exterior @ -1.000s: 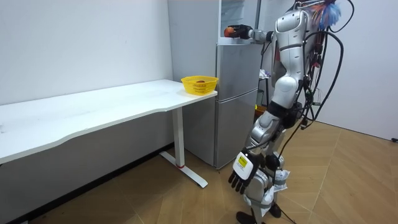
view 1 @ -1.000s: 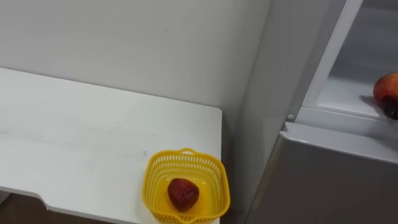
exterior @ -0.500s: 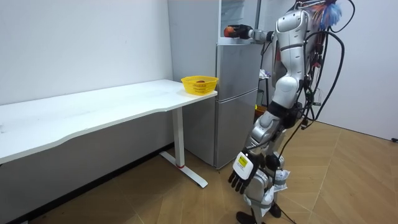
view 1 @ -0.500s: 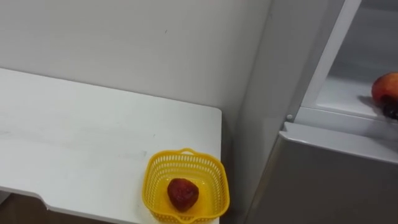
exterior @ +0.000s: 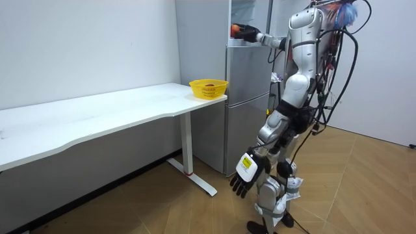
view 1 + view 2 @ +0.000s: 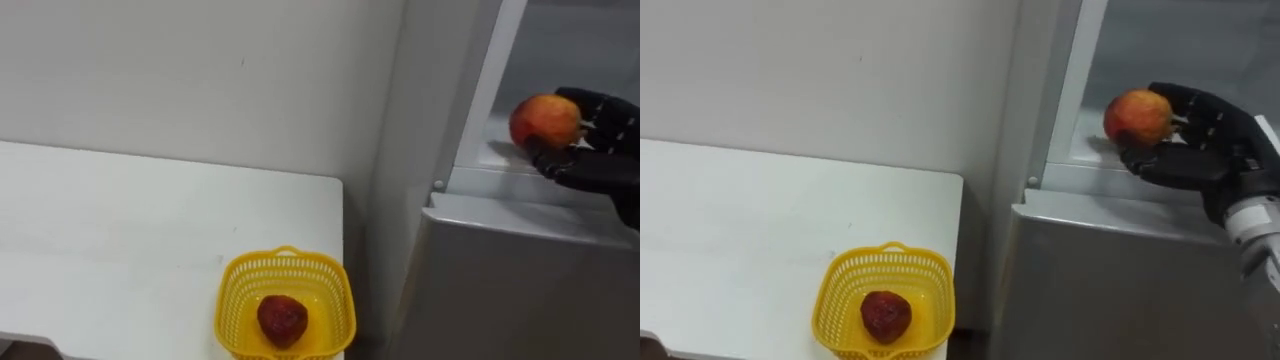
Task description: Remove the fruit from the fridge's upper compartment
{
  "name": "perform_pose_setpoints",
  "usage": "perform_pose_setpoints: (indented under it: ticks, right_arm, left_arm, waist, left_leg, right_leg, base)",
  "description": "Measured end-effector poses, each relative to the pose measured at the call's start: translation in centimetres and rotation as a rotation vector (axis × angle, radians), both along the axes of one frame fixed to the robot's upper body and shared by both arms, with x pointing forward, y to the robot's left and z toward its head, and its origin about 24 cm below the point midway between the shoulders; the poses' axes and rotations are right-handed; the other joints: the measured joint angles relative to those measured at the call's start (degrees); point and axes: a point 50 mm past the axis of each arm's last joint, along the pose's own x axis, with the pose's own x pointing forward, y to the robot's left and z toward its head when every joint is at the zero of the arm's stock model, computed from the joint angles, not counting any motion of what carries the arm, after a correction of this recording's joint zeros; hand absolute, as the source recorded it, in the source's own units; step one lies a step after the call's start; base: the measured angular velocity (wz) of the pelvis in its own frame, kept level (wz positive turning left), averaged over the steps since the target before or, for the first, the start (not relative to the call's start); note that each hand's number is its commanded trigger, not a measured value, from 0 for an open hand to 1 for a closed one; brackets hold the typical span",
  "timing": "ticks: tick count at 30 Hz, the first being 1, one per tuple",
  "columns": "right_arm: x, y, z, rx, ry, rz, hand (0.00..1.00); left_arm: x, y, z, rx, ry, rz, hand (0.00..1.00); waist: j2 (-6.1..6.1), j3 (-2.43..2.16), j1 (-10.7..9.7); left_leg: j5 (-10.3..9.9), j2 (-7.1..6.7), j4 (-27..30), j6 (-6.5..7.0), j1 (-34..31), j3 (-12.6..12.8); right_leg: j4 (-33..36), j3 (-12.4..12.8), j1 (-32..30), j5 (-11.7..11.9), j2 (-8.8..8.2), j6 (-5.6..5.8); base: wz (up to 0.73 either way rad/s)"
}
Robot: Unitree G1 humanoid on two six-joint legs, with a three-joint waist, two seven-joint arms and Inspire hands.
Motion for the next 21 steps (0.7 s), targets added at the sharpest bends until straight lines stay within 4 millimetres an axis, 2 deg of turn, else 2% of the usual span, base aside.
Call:
perform_pose_setpoints:
  ticks: [2, 7, 9, 11, 15, 19, 21]
  right_arm:
    - [-0.3, 1.2, 0.3, -0.002, -0.025, 0.037, 1.0]
    - [-1.1, 2.4, 2.1, 0.003, -0.129, 0.057, 1.0]
    - [-2.2, 3.2, 2.8, -0.036, -0.184, 0.077, 1.0]
    - [-3.2, 4.1, 3.1, -0.072, -0.221, 0.112, 1.0]
    - [-4.7, 6.2, 3.4, -0.09, -0.285, 0.191, 1.0]
    - [-5.6, 6.8, 3.7, -0.077, -0.322, 0.219, 1.0]
    - [-6.5, 7.4, 3.8, -0.119, -0.351, 0.248, 1.0]
  left_arm:
    - [-0.2, 0.0, 0.0, 0.008, -0.005, 0.012, 0.0]
    - [-0.7, -0.1, -0.1, 0.006, 0.002, 0.015, 0.0]
    - [-0.5, -0.2, -0.1, 0.002, -0.003, 0.015, 0.0]
    - [-0.6, -0.5, -0.2, -0.006, -0.012, 0.014, 0.0]
    - [-0.6, -1.5, -0.5, -0.024, -0.028, 0.016, 0.0]
    - [-0.8, -1.6, -0.6, -0.031, -0.026, 0.016, 0.0]
    - [-1.6, -1.6, -0.7, -0.033, 0.003, 0.025, 0.0]
  waist:
    - [0.1, 0.02, -0.1]
    - [0.58, 0.18, -1.2]
    - [0.99, 0.18, -1.3]
    - [1.44, 0.35, -1.3]
    - [1.86, 0.28, -1.4]
    - [1.88, 0.24, -1.6]
    - [1.98, 0.18, -1.8]
  left_leg:
    - [0.0, -0.06, -0.1, 0.0, 0.5, 0.1]
    - [0.0, -0.05, -0.4, 0.0, 0.8, 0.5]
    - [0.0, -0.08, -0.9, 0.0, 1.5, 0.7]
    - [0.0, -0.08, -1.2, 0.0, 2.0, 0.9]
    - [0.0, -0.03, -1.9, 0.0, 2.5, 1.8]
    - [-0.1, -0.05, -1.8, -0.03, 2.5, 1.6]
    - [-0.1, -0.05, -1.8, -0.06, 2.5, 1.7]
  right_leg:
    - [0.0, 0.3, 0.7, -0.2, -0.03, 0.19]
    - [-0.1, 0.4, 0.8, -0.3, -0.04, 0.24]
    - [-0.2, 0.6, 1.0, -0.3, -0.04, 0.31]
    - [-0.9, 0.9, 1.4, -0.4, 0.01, 0.34]
    - [-0.9, 1.7, 1.5, -0.4, 0.08, 0.39]
    - [-0.8, 1.6, 1.5, -0.3, 0.12, 0.42]
    - [-0.8, 1.8, 1.6, -0.3, 0.15, 0.43]
  base:
    - [0.0]
    - [-0.02]
    - [-0.04]
    - [-0.08]
    - [-0.09]
    - [0.0]
    - [0.0]
